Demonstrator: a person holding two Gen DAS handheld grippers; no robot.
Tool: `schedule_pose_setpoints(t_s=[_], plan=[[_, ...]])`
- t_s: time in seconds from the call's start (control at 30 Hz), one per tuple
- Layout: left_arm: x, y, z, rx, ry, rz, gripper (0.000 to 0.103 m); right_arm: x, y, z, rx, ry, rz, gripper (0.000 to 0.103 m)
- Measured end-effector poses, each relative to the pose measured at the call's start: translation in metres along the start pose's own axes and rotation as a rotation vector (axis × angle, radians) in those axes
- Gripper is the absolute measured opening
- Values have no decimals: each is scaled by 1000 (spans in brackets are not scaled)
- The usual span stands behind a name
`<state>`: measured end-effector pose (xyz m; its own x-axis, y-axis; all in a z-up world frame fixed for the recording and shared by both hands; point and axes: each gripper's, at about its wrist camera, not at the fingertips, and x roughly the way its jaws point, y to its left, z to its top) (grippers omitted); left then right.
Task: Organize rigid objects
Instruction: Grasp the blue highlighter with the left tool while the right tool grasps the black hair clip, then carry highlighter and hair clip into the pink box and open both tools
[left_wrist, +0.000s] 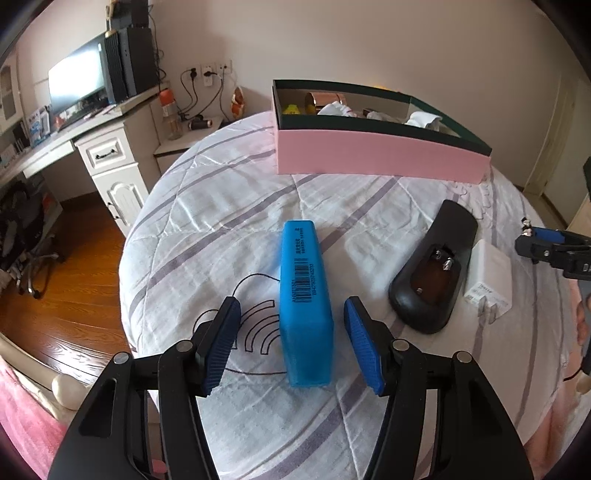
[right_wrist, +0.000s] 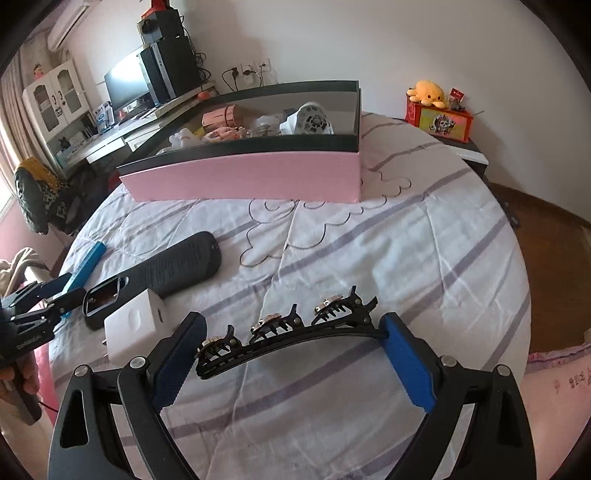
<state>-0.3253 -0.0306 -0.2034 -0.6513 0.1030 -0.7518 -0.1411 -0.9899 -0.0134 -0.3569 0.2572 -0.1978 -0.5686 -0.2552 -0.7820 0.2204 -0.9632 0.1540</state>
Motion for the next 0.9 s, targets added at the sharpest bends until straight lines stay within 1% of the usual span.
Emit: schedule_pose_setpoints(t_s=[0.03, 0.07, 0.1, 0.13, 0.17, 0.2, 0.33, 0.53, 0.8, 0.9], plan=[[1, -1, 0, 8, -4, 10, 50, 0, 1, -2, 0, 2, -2, 95], [2, -2, 1, 13, -6, 6, 47, 1, 2, -3, -1, 5, -3, 95], [3, -1, 2, 10, -7, 2, 42, 2, 2, -4, -4, 5, -7, 95], [5, 0, 6, 0, -3, -4, 40, 3, 3, -4, -6, 5, -11, 95], [6, 0, 8, -2, -2, -9, 36, 3, 4, -4, -9, 7, -16, 95], [8, -1, 10, -1, -4, -11, 26, 4, 4, -4, -11, 7, -19, 95], [7, -7, 11, 20, -8, 21, 26, 0, 4, -4, -1, -15, -25, 95], [-8, -11, 14, 27, -28, 24, 26, -3, 4, -4, -3, -21, -31, 95], [-31, -18, 29, 43, -91, 32, 26, -20, 10, 4, -18, -63, -22, 95], [-36, -25, 43, 57, -110, 33, 26, -27, 12, 8, -24, -85, -30, 95]])
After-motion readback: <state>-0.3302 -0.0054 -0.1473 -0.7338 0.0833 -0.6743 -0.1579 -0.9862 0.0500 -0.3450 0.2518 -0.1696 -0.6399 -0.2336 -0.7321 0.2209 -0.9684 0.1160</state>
